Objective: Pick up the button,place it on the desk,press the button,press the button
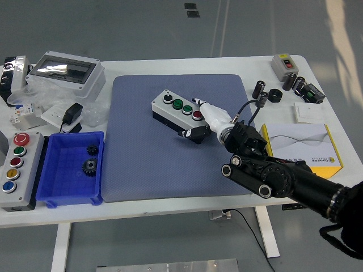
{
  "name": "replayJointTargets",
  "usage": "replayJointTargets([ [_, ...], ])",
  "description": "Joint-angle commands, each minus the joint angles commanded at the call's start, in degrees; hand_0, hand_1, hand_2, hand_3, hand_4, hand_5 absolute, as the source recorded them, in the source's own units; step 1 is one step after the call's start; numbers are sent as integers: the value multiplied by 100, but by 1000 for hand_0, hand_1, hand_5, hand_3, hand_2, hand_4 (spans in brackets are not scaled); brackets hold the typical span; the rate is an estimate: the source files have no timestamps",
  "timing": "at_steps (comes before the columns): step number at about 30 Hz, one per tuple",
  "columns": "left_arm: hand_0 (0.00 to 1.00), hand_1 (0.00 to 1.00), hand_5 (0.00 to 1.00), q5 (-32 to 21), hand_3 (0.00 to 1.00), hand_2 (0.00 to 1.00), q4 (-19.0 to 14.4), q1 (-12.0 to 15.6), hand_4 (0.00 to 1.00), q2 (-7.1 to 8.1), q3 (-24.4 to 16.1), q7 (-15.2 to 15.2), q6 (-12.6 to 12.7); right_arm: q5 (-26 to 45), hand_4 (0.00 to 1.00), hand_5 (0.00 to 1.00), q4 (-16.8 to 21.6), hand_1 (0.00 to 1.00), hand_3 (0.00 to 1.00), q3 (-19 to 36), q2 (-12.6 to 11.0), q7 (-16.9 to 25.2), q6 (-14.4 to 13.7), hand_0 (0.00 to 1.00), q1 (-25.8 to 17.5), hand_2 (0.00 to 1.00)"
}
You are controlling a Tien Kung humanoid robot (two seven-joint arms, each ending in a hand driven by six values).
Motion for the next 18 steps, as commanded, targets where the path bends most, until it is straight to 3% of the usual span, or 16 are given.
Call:
replayJointTargets([
  [1, 625, 513, 214, 3, 592, 530, 0, -1, 609, 1, -1, -1, 0, -15, 975, 410, -8, 720, 998, -17, 6, -3, -6, 361, 0, 865],
  [2, 625, 513, 214, 5, 592, 531, 0, -1, 603, 2, -2, -3, 0, -27, 722, 181, -14, 475, 948, -28, 10, -3, -14, 205, 0, 663],
  [7, 625, 513, 214, 9, 592, 531, 0, -2, 603, -1, 5, -8, -6, -125, 722, 181, -29, 475, 948, -65, 20, 18, -84, 205, -2, 663],
  [8, 624, 513, 216, 6, 590, 531, 0, -2, 601, -1, 10, -9, -7, -138, 335, 119, -28, 375, 721, -69, 20, 20, -90, 111, -3, 509],
  [13, 624, 513, 216, -5, 590, 531, 0, -3, 601, -3, 23, -24, -10, -196, 335, 119, -45, 375, 721, -105, 19, 17, -101, 111, -16, 509],
  [14, 625, 512, 216, -7, 590, 531, 0, -2, 600, -4, 24, -25, -10, -197, 210, 2, -48, 338, 593, -113, 19, 18, -103, 91, -20, 443],
  [18, 625, 512, 216, -10, 590, 531, 0, 5, 600, -3, 24, -25, -8, -198, 210, 2, -52, 338, 593, -139, 9, 51, -96, 91, -45, 443],
])
